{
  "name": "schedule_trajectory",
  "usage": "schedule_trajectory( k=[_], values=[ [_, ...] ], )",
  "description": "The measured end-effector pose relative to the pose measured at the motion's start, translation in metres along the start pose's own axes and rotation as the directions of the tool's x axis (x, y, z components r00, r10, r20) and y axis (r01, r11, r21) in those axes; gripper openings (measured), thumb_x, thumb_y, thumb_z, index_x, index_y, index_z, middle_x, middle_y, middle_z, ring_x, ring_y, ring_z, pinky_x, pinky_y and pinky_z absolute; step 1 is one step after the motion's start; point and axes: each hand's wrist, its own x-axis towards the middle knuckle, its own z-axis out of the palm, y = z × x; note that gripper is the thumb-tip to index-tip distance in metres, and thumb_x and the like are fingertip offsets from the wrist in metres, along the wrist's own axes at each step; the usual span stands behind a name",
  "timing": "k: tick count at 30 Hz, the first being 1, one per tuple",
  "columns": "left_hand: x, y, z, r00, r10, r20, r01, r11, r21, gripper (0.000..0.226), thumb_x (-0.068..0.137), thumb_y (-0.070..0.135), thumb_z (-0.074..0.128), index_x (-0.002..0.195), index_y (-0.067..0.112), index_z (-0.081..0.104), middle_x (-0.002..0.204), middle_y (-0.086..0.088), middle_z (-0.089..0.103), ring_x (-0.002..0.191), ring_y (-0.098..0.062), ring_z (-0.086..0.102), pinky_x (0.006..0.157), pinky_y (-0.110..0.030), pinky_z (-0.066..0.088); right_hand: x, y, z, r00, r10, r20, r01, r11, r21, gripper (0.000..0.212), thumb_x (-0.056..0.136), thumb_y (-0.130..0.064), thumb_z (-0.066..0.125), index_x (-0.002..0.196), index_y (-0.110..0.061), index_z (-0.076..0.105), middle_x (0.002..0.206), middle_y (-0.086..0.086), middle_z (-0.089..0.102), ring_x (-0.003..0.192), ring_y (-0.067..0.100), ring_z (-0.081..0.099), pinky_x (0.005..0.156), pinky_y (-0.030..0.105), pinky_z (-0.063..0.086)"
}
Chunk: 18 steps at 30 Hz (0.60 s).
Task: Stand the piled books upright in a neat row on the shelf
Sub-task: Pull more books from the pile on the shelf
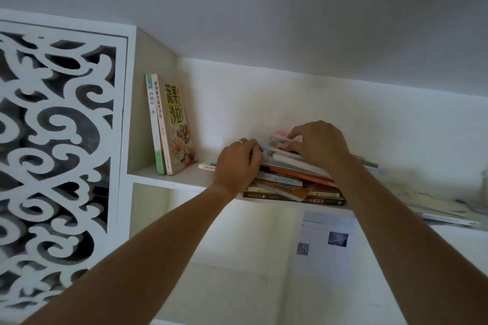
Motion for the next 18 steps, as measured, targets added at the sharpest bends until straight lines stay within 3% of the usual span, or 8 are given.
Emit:
schedule_trajectory(
  k=[3,6,9,12,15,18],
  values=[
    [0.001,0.003,-0.003,1.0,-0.006,-0.031,0.006,1.0,-0.013,0.037,0.106,0.037,0.029,0.105,0.018,0.06,0.079,0.002,0.066,0.069,-0.015,0.061,0.064,-0.031,0.048,0.002,-0.011,0.013,0.985,-0.124,-0.123,0.095,0.97,-0.223,0.037,0.1,-0.049,0.052,0.119,-0.022,0.069,0.1,0.004,0.072,0.09,0.023,0.063,0.075,0.035,0.048],
    [0.015,0.01,-0.009,0.995,-0.038,-0.093,0.037,0.999,-0.016,0.029,0.109,0.032,0.034,0.115,0.017,0.058,0.084,-0.002,0.068,0.074,-0.019,0.064,0.067,-0.036,0.052,0.002,-0.009,0.012,0.963,-0.206,-0.175,0.151,0.948,-0.281,0.029,0.102,-0.038,0.051,0.118,-0.016,0.063,0.097,0.007,0.071,0.086,0.025,0.062,0.068,0.035,0.044],
    [0.036,0.02,-0.01,0.995,0.043,-0.094,-0.04,0.999,0.028,0.027,0.108,0.03,0.045,0.125,0.017,0.062,0.112,-0.004,0.071,0.095,-0.02,0.068,0.085,-0.038,0.057,0.001,-0.005,0.01,0.957,-0.217,-0.193,0.176,0.962,-0.209,0.035,0.099,-0.039,0.056,0.125,-0.015,0.059,0.101,0.008,0.071,0.087,0.025,0.065,0.071,0.035,0.05],
    [0.047,0.032,-0.005,0.986,0.151,0.075,-0.152,0.988,0.011,0.034,0.104,0.025,0.053,0.137,0.019,0.062,0.137,-0.004,0.065,0.122,-0.022,0.062,0.106,-0.039,0.05,0.005,0.0,0.01,0.971,-0.2,-0.13,0.193,0.979,-0.063,0.045,0.093,-0.029,0.066,0.133,-0.011,0.055,0.109,0.01,0.07,0.094,0.025,0.064,0.08,0.037,0.055],
    [0.05,0.028,-0.002,0.973,0.172,0.151,-0.176,0.984,0.012,0.033,0.103,0.025,0.059,0.135,0.018,0.067,0.141,-0.004,0.065,0.138,-0.025,0.053,0.117,-0.042,0.039,0.008,0.0,0.007,0.982,-0.177,-0.065,0.18,0.983,0.032,0.059,0.089,-0.024,0.072,0.14,-0.011,0.045,0.106,0.01,0.068,0.088,0.022,0.065,0.077,0.033,0.056],
    [0.055,0.019,-0.003,0.96,0.183,0.212,-0.198,0.979,0.05,0.037,0.102,0.035,0.062,0.136,0.022,0.066,0.14,-0.006,0.066,0.141,-0.027,0.051,0.117,-0.048,0.039,0.008,-0.003,0.009,0.977,-0.16,-0.14,0.175,0.98,0.098,0.068,0.084,-0.026,0.077,0.135,-0.014,0.034,0.088,0.008,0.067,0.069,0.019,0.063,0.065,0.032,0.058]
  ],
)
